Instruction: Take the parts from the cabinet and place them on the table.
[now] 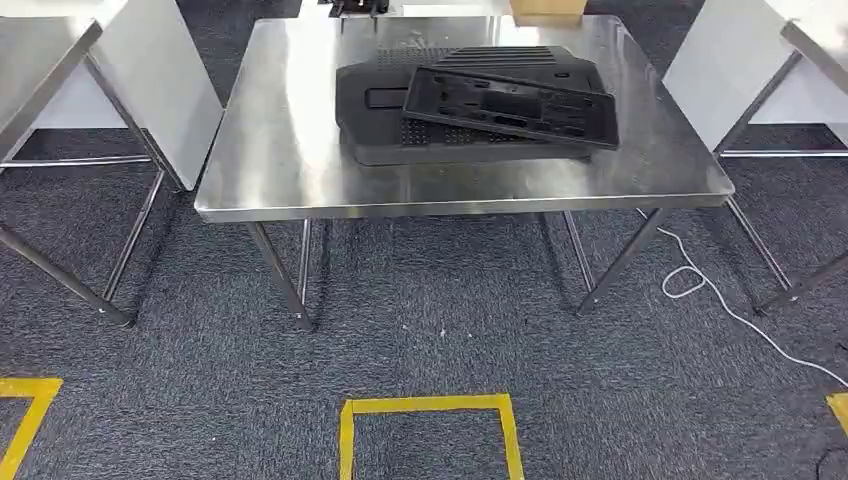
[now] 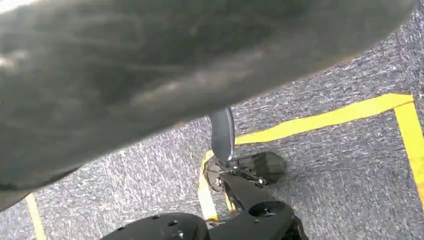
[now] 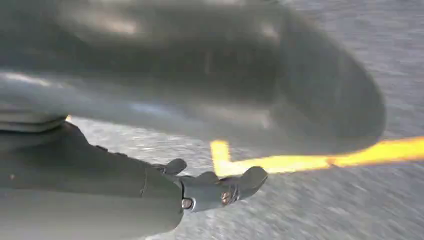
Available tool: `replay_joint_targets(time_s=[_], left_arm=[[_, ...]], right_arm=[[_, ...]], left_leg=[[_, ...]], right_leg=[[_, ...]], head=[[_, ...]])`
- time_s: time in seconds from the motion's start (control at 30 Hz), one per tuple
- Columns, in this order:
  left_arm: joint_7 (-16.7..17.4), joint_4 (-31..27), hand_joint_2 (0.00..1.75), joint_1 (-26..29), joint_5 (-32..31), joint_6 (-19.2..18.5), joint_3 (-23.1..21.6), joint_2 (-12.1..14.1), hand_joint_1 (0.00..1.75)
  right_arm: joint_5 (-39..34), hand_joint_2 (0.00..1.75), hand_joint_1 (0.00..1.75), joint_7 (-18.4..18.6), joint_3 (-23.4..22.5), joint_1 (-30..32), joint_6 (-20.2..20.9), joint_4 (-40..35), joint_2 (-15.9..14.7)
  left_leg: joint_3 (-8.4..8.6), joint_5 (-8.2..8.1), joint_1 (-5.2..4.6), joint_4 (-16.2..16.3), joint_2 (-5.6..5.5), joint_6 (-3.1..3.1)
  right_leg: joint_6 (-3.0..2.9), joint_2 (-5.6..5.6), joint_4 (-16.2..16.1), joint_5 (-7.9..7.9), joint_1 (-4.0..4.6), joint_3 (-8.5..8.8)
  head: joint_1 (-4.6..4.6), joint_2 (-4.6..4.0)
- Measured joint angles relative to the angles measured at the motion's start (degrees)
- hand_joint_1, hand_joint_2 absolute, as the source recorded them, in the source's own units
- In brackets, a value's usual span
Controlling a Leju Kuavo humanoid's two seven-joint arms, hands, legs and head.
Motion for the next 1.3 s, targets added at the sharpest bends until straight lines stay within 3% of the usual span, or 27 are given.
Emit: replay_joint_targets(time_s=[0.1,0.13,0.17,0.2,0.27,0.3,0.33,0.37,0.43,0.47,0.5,0.57,0.63,0.7,0.77,0.8,0.83,0.87,0.93,0.97,1.0,1.03,1.13,1.17,1.23,1.3], left_arm=[[0.0,0.0,0.0,0.0,0.0,0.1,0.0,0.0,0.0],[0.0,0.0,0.0,0.1,0.1,0.2,0.0,0.1,0.0],[0.0,0.0,0.0,0.1,0.2,0.3,0.0,0.1,0.0],[0.0,0.0,0.0,0.1,0.2,0.3,0.0,0.1,0.0],[0.1,0.0,0.0,0.1,0.2,0.3,0.0,0.1,0.0],[0.1,0.0,0.0,0.1,0.2,0.3,0.0,0.1,0.0],[0.1,0.0,0.0,0.1,0.2,0.4,0.0,0.1,0.0],[0.1,0.0,0.0,0.1,0.2,0.5,0.1,0.2,0.0],[0.1,0.0,0.0,0.1,0.2,0.6,0.1,0.2,0.0],[0.1,0.0,0.0,0.0,0.2,0.6,0.1,0.2,0.0],[0.0,0.0,0.0,-0.1,0.2,0.6,0.1,0.2,0.0],[0.0,0.0,0.0,0.0,0.2,0.6,0.1,0.2,0.0],[0.0,0.0,0.0,-0.1,0.2,0.6,0.1,0.1,0.0],[0.0,0.0,0.0,-0.2,0.2,0.6,0.1,0.2,0.0],[0.0,0.0,0.0,-0.2,0.2,0.7,0.1,0.3,0.0],[0.0,0.0,0.0,-0.2,0.2,0.7,0.1,0.3,0.0],[0.0,0.0,0.0,-0.2,0.2,0.7,0.1,0.3,0.0],[0.0,0.0,0.0,-0.2,0.2,0.7,0.1,0.2,0.0],[0.0,0.0,0.0,-0.1,0.2,0.7,0.1,0.1,0.0],[0.0,0.0,0.0,-0.2,0.2,0.7,0.1,0.1,0.0],[0.0,0.0,0.0,-0.2,0.2,0.7,0.2,0.1,0.0],[0.0,0.0,0.0,-0.2,0.2,0.7,0.2,0.1,0.0],[0.0,0.0,0.0,-0.1,0.2,0.7,0.5,0.1,0.0],[0.0,0.0,0.0,0.0,0.2,0.7,0.6,0.1,0.0],[0.0,0.0,0.0,0.1,0.2,0.7,0.7,0.2,0.0],[0.0,0.0,0.0,0.1,0.2,0.7,0.8,0.1,0.0]], right_arm=[[3.1,0.0,0.0,4.9,1.6,0.3,-0.3,1.0,0.3],[3.9,0.0,0.0,5.3,2.2,0.2,-0.3,1.3,0.4],[4.2,0.0,0.0,5.5,2.8,0.2,-0.3,1.4,0.4],[4.4,0.0,0.0,5.6,3.1,0.2,-0.3,1.5,0.4],[4.5,0.0,0.0,5.7,3.7,0.2,-0.3,1.8,0.5],[4.5,0.0,0.0,5.8,3.9,0.2,-0.3,2.0,0.5],[4.7,0.0,0.0,5.8,4.1,0.2,-0.2,2.1,0.5],[5.1,0.0,0.0,5.8,4.3,0.2,0.0,2.1,0.5],[5.6,0.0,0.0,5.1,4.7,0.2,0.2,2.2,0.5],[5.9,0.0,0.0,4.6,4.9,0.2,0.3,2.2,0.5],[6.0,0.0,0.0,4.2,5.0,0.0,0.3,2.2,0.5],[6.5,0.0,0.0,3.5,5.5,0.0,0.4,2.2,0.5],[6.9,0.0,0.0,3.2,5.7,0.1,0.4,2.3,0.5],[7.1,0.0,0.0,3.2,5.8,0.0,0.4,2.3,0.5],[7.3,0.0,0.0,3.8,6.1,-0.2,0.8,2.4,0.5],[7.3,0.0,0.0,4.0,6.2,-0.2,0.9,2.5,0.5],[7.3,0.0,0.0,4.4,6.2,-0.1,1.0,2.5,0.5],[7.3,0.0,0.0,4.7,6.2,-0.1,1.1,2.6,0.5],[7.4,0.0,0.0,4.9,6.2,-0.2,1.3,2.6,0.5],[7.4,0.0,0.0,4.9,6.3,-0.4,1.3,2.6,0.5],[7.4,0.0,0.0,5.1,6.4,-0.6,1.4,2.6,0.5],[7.5,0.0,0.0,5.1,6.5,-0.6,1.4,2.6,0.5],[7.7,0.0,0.0,5.1,6.7,-0.4,1.4,2.6,0.4],[7.8,0.0,0.0,5.1,6.7,-0.5,1.4,2.8,0.5],[8.0,0.0,0.0,5.1,6.8,-0.5,1.4,2.8,0.5],[8.3,0.0,0.0,4.8,6.9,-0.4,1.4,2.8,0.5]], left_leg=[[0.09,1.08,0.36,-0.5,-0.04,-1.29],[-0.44,0.47,0.67,0.2,-0.08,-1.49],[-1.25,-2.07,0.61,2.2,-0.09,-1.63],[-2.57,-5.22,0.67,6.2,-0.13,-1.77],[-5.22,-9.74,0.71,14.9,-0.22,-2.16],[-5.51,-10.46,0.77,17.2,-0.22,-2.29],[-4.39,-9.85,0.82,16.5,-0.22,-2.3],[-1.99,-8.39,0.92,13.3,-0.21,-2.31],[4.66,-4.93,1.23,3.3,-0.21,-2.36],[5.81,-6.3,1.22,1.0,-0.45,-2.35],[5.36,-5.58,0.9,0.8,-0.71,-1.57],[4.84,-5.08,0.38,1.0,-0.67,-0.74],[4.16,-3.96,0.77,0.4,-0.47,0.61],[3.22,-3.31,0.65,0.4,-0.41,1.32],[1.66,-2.28,0.51,0.5,-0.28,1.44],[0.99,-1.82,0.45,0.5,-0.24,1.42],[0.44,-1.39,0.44,0.5,-0.22,1.37],[-0.05,-0.95,0.44,0.5,-0.22,1.27],[-0.88,-0.07,0.47,0.5,-0.27,0.92],[-1.04,0.41,0.47,0.5,-0.28,0.56],[-1.17,0.75,0.07,0.6,-0.26,0.1],[-1.18,1.07,0.24,0.5,-0.19,-0.29],[-1.08,2.56,0.59,-0.5,-0.19,-1.59],[-1.63,2.3,0.77,-0.1,-0.22,-1.83],[-3.72,-3.83,0.81,5.4,-0.29,-1.98],[-6.4,-9.5,0.83,15.0,-0.32,-2.29]], right_leg=[[-1.13,-0.04,0.1,0.71,0.31,-0.37],[-1.81,-0.19,-0.2,1.4,-0.68,-0.32],[-2.24,-0.19,-0.2,1.78,-0.48,-0.49],[-2.74,-0.23,-0.2,2.15,-0.45,-0.78],[-2.8,-0.3,0.0,2.61,-0.15,-1.47],[-2.68,-0.31,0.1,2.82,-0.12,-1.83],[-2.64,-0.31,0.2,2.98,-0.11,-2.14],[-2.48,-0.28,0.4,3.09,-0.15,-2.37],[-2.29,-0.23,1.1,3.16,-0.31,-2.7],[-2.11,-0.25,1.5,3.22,-0.02,-3.06],[-1.73,-0.23,1.9,3.17,0.31,-3.46],[-0.74,-0.23,1.5,3.94,-0.01,-3.81],[-0.01,-0.16,2.0,3.9,-0.21,-4.45],[-0.53,-0.11,5.8,0.5,-0.23,-6.6],[-1.09,-0.12,16.0,-4.58,-0.28,-10.5],[-0.92,-0.12,19.1,-5.7,-0.3,-11.4],[-0.57,-0.13,19.3,-5.72,-0.3,-10.89],[-0.16,-0.13,17.0,-5.08,-0.3,-9.13],[0.67,-0.15,6.6,-2.26,-0.3,-2.41],[0.59,-0.17,0.9,-1.58,-0.29,1.31],[0.06,-0.1,0.3,-1.47,0.14,1.03],[-0.42,-0.04,0.3,-1.02,0.27,0.72],[-1.77,-0.05,0.3,0.12,0.65,0.17],[-2.28,-0.14,0.0,0.96,-0.27,-0.28],[-3.05,-0.23,0.1,1.94,-0.18,-1.53],[-3.24,-0.33,0.2,2.93,0.11,-2.45]], head=[[-0.08,0.0],[-0.09,0.0],[-0.28,0.0],[-0.48,0.0],[-0.48,0.0],[-0.41,0.0],[-0.46,0.0],[-0.48,0.0],[-0.46,0.0],[-0.48,0.0],[-0.41,0.0],[-0.35,0.0],[-0.33,0.0],[0.05,0.0],[0.07,0.0],[0.11,0.0],[0.05,0.0],[0.13,0.0],[0.11,0.0],[0.15,0.0],[0.04,0.0],[-0.31,0.0],[-0.22,0.0],[-0.26,0.0],[-0.76,0.0],[-0.76,0.0]])
